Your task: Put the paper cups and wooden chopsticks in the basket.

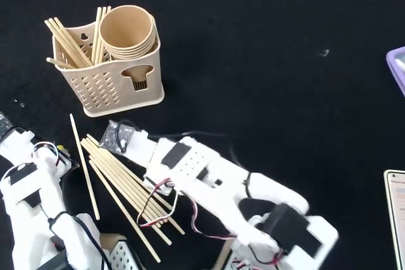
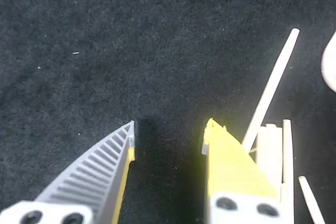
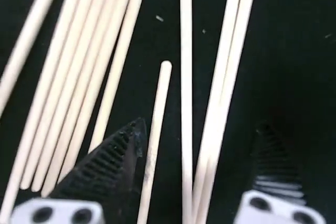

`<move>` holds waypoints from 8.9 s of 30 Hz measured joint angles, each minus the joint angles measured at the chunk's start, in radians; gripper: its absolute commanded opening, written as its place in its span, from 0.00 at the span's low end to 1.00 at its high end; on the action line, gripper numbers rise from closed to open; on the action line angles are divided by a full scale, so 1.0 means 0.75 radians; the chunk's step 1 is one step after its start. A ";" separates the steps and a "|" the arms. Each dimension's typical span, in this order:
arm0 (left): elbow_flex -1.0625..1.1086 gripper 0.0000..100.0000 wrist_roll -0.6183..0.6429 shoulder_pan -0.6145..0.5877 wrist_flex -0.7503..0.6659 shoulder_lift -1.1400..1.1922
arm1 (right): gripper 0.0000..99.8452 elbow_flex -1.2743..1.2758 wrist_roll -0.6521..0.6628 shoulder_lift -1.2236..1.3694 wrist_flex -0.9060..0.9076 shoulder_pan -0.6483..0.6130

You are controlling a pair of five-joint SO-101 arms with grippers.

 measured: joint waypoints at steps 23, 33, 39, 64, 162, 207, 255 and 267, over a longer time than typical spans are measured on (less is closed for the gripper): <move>0.000 0.22 0.000 0.000 0.000 0.000 | 0.12 -0.370 0.192 0.411 0.129 0.119; 0.000 0.22 0.000 0.000 0.000 0.000 | 0.01 -0.395 0.190 0.423 0.160 0.121; 0.000 0.22 0.000 0.000 0.000 0.000 | 0.01 -0.395 0.166 0.423 0.160 0.121; 0.000 0.22 0.000 0.000 0.000 0.000 | 0.01 -0.092 0.256 -0.628 0.495 0.113; 0.000 0.22 0.000 0.000 0.000 0.000 | 0.21 0.415 0.481 -0.544 0.172 0.587; 0.000 0.22 0.000 0.000 0.000 0.000 | 0.01 0.315 0.683 -0.495 0.295 0.784; 0.000 0.22 0.000 0.000 0.000 0.000 | 0.35 0.538 0.536 -0.460 0.068 0.624; 0.000 0.22 0.000 0.000 0.000 0.000 | 0.35 0.462 0.604 -0.430 0.014 0.667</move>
